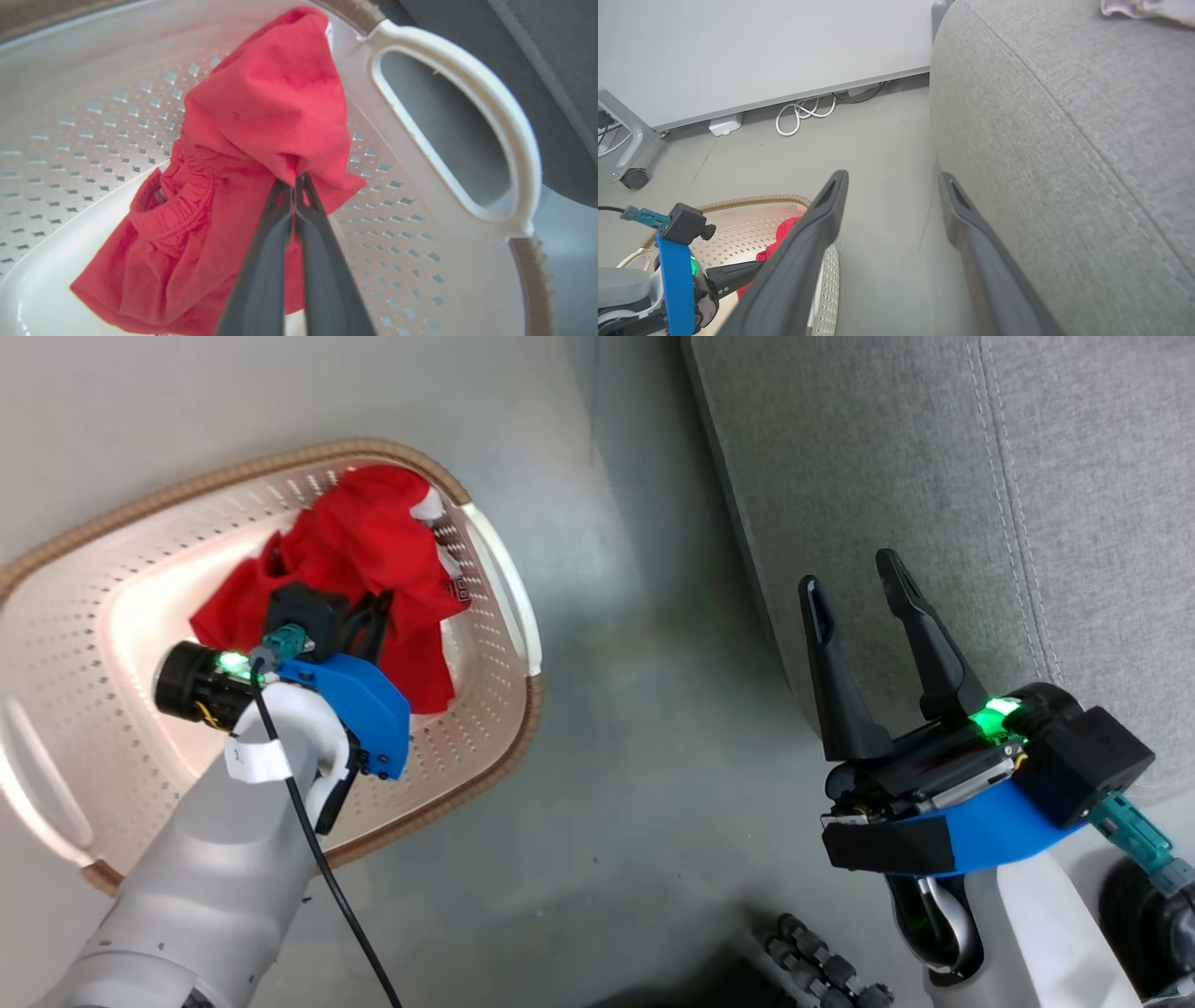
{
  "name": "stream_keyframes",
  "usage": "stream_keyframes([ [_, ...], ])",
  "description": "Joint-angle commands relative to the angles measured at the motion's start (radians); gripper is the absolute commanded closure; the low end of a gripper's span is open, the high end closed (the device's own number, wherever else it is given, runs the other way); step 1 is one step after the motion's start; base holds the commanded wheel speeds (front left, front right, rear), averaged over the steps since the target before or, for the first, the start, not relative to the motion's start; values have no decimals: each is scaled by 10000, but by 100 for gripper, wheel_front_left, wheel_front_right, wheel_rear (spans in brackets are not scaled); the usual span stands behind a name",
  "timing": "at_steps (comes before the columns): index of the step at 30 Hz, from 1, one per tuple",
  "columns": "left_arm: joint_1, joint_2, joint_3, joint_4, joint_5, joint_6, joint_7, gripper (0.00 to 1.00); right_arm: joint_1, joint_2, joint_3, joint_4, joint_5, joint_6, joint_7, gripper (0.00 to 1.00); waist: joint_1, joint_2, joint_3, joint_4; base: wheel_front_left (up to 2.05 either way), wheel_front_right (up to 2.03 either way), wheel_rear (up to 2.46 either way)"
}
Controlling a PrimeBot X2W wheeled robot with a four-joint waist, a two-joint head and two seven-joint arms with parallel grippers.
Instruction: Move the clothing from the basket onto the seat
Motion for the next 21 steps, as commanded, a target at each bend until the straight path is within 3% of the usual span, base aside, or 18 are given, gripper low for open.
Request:
stream_keyframes([
  [1,182,-17,129,-282,2,-8,-43,100,-224,11,-68,35,-140,1,12,0,0,0,-447,315,0,0,0],
  [21,2875,-758,1594,-2587,702,-10,-46,100,507,3,-457,174,-851,1,1111,0,0,0,-4270,2030,0,0,0],
])
